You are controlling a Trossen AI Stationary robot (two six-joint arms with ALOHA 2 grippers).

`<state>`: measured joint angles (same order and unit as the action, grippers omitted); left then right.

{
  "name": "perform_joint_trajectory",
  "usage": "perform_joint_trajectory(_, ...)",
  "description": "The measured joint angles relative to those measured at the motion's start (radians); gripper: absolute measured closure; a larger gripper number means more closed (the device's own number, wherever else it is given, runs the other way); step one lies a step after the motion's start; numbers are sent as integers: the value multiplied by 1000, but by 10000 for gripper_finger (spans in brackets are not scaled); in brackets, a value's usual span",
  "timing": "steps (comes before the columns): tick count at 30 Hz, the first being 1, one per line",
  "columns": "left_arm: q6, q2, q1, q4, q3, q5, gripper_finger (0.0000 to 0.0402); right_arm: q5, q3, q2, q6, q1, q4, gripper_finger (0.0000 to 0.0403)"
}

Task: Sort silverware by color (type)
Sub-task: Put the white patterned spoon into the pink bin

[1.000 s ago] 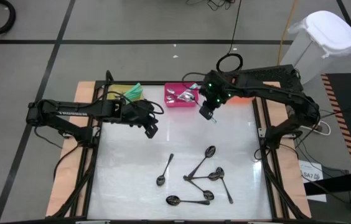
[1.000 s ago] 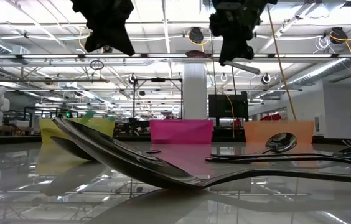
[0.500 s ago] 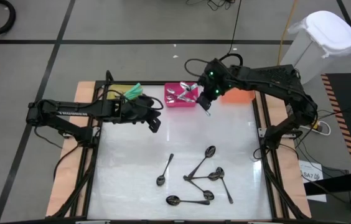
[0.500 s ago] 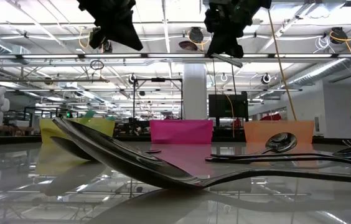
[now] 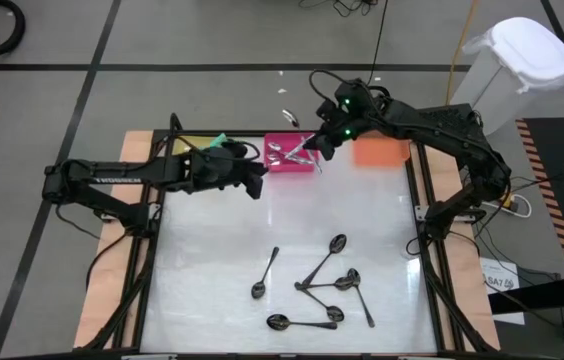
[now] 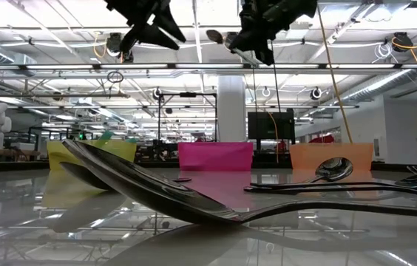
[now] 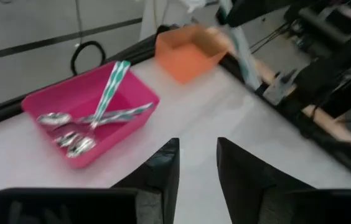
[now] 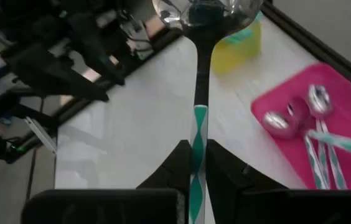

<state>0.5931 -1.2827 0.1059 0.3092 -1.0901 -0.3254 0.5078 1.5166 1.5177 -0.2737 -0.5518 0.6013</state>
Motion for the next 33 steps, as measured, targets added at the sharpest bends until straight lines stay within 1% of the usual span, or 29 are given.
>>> perform_joint_trajectory(2, -9, 0, 17, -39, 0, 28, 294, 24, 0, 0, -3, 0, -33, 381)
perform_joint_trajectory(5, -36, -16, 43, -118, 0, 97, 293, 48, 0, 3, -3, 1, -79, 381)
perform_joint_trajectory(9, -49, -60, 80, -217, 0, 248, 293, 48, 0, 4, -2, 2, -112, 381)
perform_joint_trajectory(11, -34, -83, 86, -245, 0, 289, 293, 50, 0, 4, -2, 1, -126, 381)
perform_joint_trajectory(16, -17, -125, 80, -315, 0, 299, 292, 99, 0, 5, -2, -7, -133, 381)
perform_joint_trajectory(21, -95, -134, 68, -397, 0, 290, 274, 100, 0, 5, -2, -7, -127, 381)
perform_joint_trajectory(24, -131, -134, 68, -385, 0, 261, 261, 100, 0, 5, -2, -7, -127, 381)
perform_joint_trajectory(28, -174, -134, 75, -339, 0, 236, 259, 100, 0, 5, -2, -7, -127, 381)
perform_joint_trajectory(31, -136, -134, 73, -322, 0, 233, 259, 100, -1, 5, -2, -7, -127, 381)
perform_joint_trajectory(33, -92, -134, 69, -315, 0, 205, 259, 100, -1, 5, -2, -7, -127, 381)
